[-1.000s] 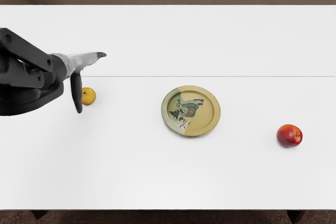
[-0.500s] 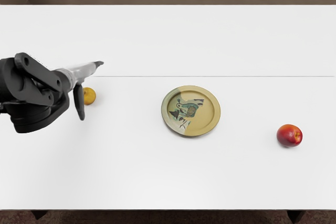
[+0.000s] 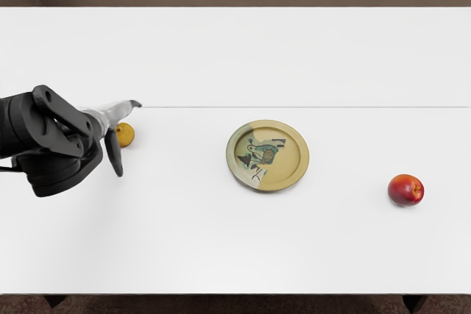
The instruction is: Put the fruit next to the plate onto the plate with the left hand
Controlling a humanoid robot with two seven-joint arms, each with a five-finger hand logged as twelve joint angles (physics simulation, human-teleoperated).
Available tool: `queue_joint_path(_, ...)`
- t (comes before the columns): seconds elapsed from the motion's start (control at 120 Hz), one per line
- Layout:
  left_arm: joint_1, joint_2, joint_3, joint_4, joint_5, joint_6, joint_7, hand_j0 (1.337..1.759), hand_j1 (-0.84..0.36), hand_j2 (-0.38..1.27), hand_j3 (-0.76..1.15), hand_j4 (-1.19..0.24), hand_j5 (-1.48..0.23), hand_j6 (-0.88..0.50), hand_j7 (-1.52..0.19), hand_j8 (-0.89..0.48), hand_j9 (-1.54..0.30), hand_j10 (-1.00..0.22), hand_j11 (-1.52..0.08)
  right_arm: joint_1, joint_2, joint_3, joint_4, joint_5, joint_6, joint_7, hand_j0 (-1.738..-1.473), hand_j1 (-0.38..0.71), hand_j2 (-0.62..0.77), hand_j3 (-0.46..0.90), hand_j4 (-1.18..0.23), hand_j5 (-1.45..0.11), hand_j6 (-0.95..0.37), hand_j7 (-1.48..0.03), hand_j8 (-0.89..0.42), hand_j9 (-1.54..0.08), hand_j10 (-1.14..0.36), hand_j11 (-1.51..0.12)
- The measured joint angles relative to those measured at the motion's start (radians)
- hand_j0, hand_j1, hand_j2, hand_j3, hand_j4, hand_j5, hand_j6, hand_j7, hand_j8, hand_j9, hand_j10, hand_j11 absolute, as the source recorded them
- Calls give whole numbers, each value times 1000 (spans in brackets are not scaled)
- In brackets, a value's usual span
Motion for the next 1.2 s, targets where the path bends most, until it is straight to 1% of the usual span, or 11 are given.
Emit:
queue_joint_path(0.1, 16, 1, 1, 28, -4, 0, 0, 1658, 217, 22, 0, -110, -143, -110, -143, -110, -143, -110, -143, 0, 0, 0, 0, 0, 0, 0, -1658, -337, -2, 0, -10, -13, -10, -13, -10, -13, -10, -13)
queue_joint_path(0.4, 66, 0, 4, 149, -23, 0, 0, 1658, 203, 25, 0, -122, -159, -122, -159, -122, -159, -122, -159, 0, 0, 0, 0, 0, 0, 0, -1658, -337, -2, 0, -10, -13, -10, -13, -10, -13, -10, -13)
queue_joint_path(0.583, 95, -18, 6, 193, -40, 0, 0, 1658, 198, 25, 0, -126, -164, -126, -164, -126, -164, -126, -164, 0, 0, 0, 0, 0, 0, 0, -1658, -337, -2, 0, -10, -13, -10, -13, -10, -13, -10, -13)
queue_joint_path(0.742, 99, -25, 2, 206, -62, 0, 0, 1658, 195, 26, 0, -129, -167, -129, -167, -129, -167, -128, -167, 0, 0, 0, 0, 0, 0, 0, -1658, -337, -2, 0, -10, -13, -10, -13, -10, -13, -10, -13)
queue_joint_path(0.992, 112, -48, -14, 206, -73, 0, 0, 1658, 192, 26, 0, -131, -170, -131, -170, -131, -170, -131, -170, 0, 0, 0, 0, 0, 0, 0, -1658, -337, -2, 0, -10, -13, -10, -13, -10, -13, -10, -13)
queue_joint_path(1.2, 129, -46, 7, 199, -82, 0, 0, 1658, 192, 26, 0, -131, -171, -132, -171, -132, -171, -131, -171, 0, 0, 0, 0, 0, 0, 0, -1658, -337, -2, 0, -10, -13, -10, -13, -10, -13, -10, -13)
